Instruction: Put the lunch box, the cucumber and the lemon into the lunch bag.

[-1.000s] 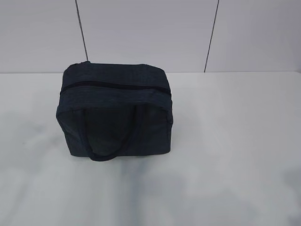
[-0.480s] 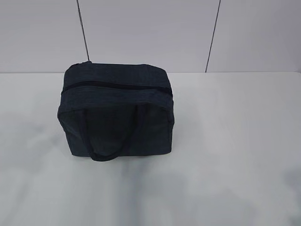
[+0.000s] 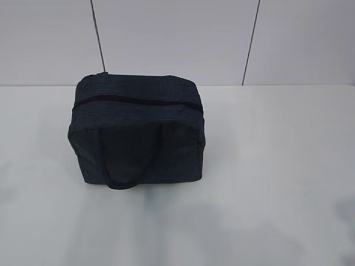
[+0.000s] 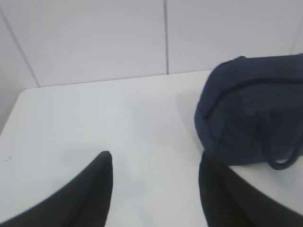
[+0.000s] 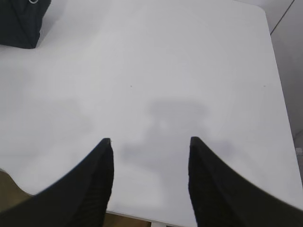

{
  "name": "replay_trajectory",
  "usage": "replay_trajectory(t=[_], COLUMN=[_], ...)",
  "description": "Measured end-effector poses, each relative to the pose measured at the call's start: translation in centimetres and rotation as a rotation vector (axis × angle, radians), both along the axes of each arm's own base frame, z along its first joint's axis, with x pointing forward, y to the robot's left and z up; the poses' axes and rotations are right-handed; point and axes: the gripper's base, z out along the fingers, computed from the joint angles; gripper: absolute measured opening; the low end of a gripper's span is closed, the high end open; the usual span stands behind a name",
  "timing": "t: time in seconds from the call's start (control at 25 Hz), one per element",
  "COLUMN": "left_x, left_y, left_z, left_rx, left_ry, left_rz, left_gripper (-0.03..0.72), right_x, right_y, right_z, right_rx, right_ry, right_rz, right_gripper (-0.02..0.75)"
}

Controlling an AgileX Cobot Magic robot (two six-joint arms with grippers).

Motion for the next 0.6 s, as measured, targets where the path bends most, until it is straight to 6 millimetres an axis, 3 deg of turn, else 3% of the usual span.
replay_trajectory(t=[0.32,0.6], left_x=[-5.0,-4.6], left_y=[1.0,0.9], left_z=[-1.6,-3.1], left_rx=[0.006,-0.023], left_ry=[-0.008,0.091], left_rz=[0.144,0.141], left_gripper=[0.421,0.421], right_x=[0.0,0.0], right_y=[0.0,0.0], right_z=[0.0,0.0], right_rx=[0.002,0.001], right_ry=[0.0,0.0], right_rz=[-0.001,-0.001], right_gripper=[0.396,0.396])
